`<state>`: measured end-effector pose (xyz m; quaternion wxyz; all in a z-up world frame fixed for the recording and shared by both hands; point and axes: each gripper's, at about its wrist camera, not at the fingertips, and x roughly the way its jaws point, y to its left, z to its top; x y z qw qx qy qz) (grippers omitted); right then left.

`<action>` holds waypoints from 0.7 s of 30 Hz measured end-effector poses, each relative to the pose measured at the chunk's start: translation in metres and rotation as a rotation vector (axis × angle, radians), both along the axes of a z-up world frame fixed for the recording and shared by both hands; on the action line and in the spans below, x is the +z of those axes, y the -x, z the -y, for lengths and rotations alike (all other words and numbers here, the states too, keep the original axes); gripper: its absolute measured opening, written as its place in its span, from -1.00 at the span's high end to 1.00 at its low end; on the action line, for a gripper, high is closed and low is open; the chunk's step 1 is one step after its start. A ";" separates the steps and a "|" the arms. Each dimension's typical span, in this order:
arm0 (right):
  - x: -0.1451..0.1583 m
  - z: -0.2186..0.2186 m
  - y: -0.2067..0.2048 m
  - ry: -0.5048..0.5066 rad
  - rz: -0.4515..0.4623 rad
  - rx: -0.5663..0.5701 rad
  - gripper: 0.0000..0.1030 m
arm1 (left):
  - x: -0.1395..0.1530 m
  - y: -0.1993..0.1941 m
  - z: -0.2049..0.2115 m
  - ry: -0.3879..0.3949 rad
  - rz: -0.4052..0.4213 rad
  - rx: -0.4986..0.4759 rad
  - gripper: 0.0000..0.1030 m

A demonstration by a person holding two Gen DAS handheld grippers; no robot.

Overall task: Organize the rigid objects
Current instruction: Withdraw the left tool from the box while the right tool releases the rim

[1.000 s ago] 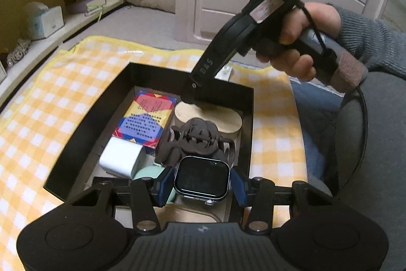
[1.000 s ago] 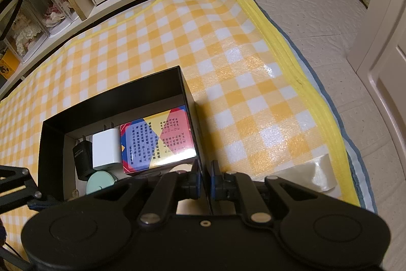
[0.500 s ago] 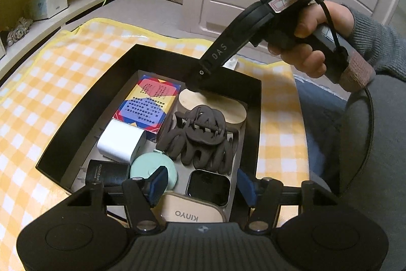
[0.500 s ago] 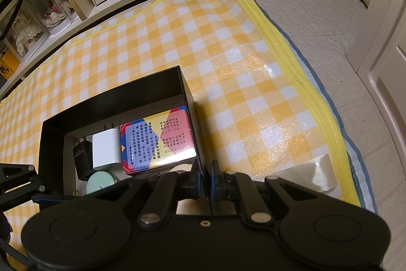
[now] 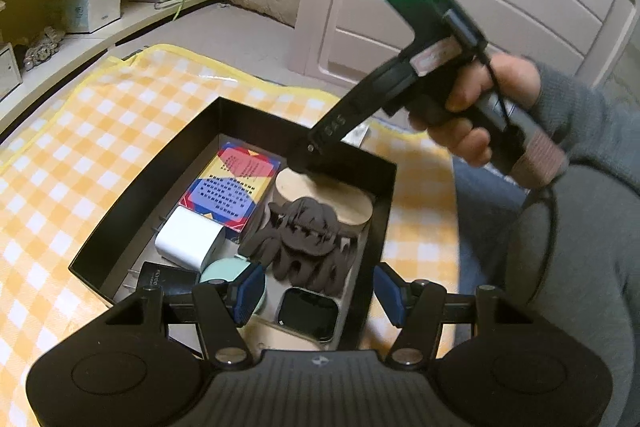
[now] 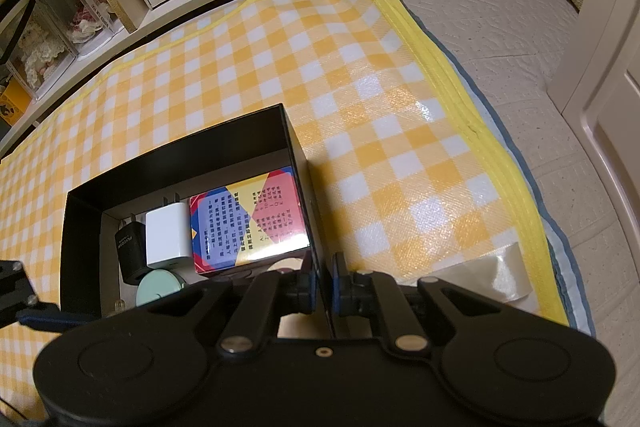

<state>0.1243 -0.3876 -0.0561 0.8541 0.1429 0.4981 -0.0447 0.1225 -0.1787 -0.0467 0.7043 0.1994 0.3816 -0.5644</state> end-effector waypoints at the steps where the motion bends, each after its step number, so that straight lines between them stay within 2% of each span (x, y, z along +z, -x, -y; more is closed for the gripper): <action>1: 0.000 0.000 0.000 0.000 0.000 0.000 0.84 | 0.003 0.002 0.000 -0.001 -0.002 0.012 -0.19; 3: 0.000 0.000 0.000 -0.001 0.000 0.000 0.84 | 0.008 0.005 0.000 -0.003 -0.001 0.042 -0.24; 8: 0.001 0.000 0.000 0.000 -0.001 0.000 0.84 | 0.021 0.015 -0.004 0.006 0.022 0.121 -0.65; 13: 0.001 -0.001 0.001 0.001 -0.002 0.001 0.84 | 0.029 0.022 -0.009 0.020 0.033 0.194 -0.97; 21: 0.001 -0.001 0.001 0.002 -0.002 0.001 0.85 | 0.039 0.032 -0.020 0.039 0.040 0.330 -1.00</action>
